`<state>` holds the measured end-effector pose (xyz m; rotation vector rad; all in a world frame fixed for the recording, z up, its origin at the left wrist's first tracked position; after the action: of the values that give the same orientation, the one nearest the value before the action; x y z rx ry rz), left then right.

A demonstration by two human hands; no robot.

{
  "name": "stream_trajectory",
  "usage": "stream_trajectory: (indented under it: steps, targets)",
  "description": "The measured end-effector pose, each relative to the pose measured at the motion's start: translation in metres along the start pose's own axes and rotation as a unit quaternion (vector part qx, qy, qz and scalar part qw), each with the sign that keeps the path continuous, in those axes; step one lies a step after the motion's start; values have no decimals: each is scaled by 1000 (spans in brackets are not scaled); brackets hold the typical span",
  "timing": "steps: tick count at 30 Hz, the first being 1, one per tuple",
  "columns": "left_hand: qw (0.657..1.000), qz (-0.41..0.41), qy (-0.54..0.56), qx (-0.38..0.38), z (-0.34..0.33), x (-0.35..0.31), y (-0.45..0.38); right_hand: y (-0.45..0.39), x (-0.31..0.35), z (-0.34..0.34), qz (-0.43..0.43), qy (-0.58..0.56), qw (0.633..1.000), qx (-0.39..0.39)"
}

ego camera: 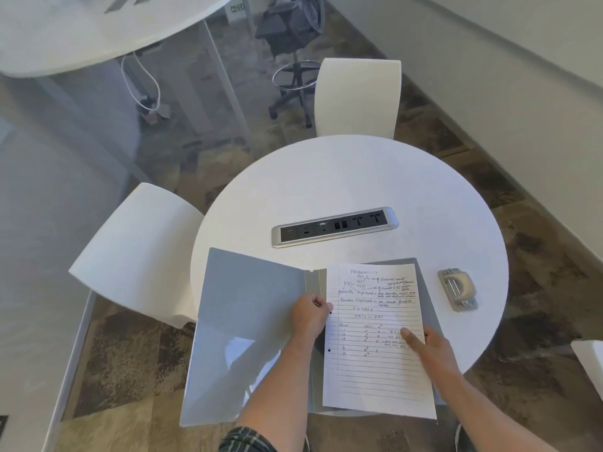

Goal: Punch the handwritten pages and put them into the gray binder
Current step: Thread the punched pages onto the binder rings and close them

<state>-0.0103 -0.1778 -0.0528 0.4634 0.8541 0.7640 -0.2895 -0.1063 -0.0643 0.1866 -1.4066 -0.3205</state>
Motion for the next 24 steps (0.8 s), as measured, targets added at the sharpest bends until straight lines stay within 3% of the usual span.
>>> stream_trajectory:
  steps: [10, 13, 24]
  targets:
    - [1000, 20, -13, -4, -3, -4, -1, -2, 1, 1, 15, -1, 1000, -11]
    - [1000, 14, -21, -13, -6, -7, -1, 1, 1, 1, 5, -26, 999, 24]
    - [998, 35, -7, 48, -3, 5, -8, 1, -3, 2, 2, -5, 999, 38]
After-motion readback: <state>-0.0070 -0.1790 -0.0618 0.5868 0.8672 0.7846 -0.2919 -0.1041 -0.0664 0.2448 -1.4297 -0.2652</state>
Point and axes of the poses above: each hand's wrist, its own y-axis away from the middle knuckle, its own z-axis out of the back of the hand, x = y × z, the point moved 7 cm from there along -y, towards the middle knuckle, and after that the axes turned 14 degrees about z, right-handed, at the moved point
